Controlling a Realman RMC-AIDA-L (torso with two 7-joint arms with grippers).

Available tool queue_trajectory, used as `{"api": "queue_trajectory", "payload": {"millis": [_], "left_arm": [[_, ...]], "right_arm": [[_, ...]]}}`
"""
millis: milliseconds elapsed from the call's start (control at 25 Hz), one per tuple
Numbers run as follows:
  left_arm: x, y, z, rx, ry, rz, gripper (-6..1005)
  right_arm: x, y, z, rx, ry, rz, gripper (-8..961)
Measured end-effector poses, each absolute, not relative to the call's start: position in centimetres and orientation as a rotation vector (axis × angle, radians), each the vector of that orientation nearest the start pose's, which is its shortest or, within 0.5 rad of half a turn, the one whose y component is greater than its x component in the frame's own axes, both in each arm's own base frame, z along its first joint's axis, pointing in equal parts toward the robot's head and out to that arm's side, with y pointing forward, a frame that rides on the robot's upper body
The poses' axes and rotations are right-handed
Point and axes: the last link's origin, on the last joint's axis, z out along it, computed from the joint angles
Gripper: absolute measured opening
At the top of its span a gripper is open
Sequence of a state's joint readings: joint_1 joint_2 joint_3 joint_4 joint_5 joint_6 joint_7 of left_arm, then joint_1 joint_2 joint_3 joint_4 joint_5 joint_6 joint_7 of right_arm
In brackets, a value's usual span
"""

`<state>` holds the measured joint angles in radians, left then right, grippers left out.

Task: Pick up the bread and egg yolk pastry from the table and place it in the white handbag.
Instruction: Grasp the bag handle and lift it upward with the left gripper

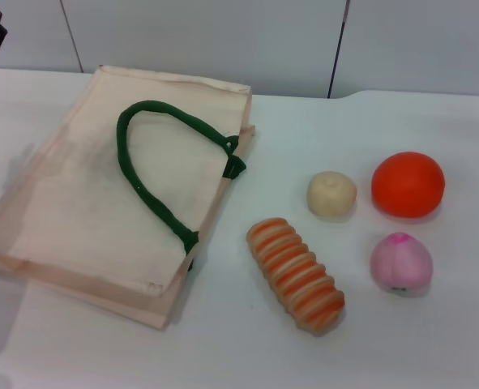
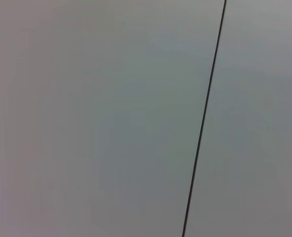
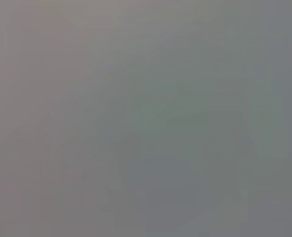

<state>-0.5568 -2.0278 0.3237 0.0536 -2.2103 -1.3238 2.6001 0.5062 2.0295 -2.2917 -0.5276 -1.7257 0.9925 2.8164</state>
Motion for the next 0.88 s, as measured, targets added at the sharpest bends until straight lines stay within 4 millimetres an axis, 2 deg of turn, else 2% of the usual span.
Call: {"api": "queue_trajectory", "payload": {"millis": [880], "left_arm": [[-32.71, 36.39, 7.21, -1.34, -0.573, -1.026, 863]], "right_arm": [[28.63, 38.61, 0.53, -1.308, 0.637, 0.646, 783]]}}
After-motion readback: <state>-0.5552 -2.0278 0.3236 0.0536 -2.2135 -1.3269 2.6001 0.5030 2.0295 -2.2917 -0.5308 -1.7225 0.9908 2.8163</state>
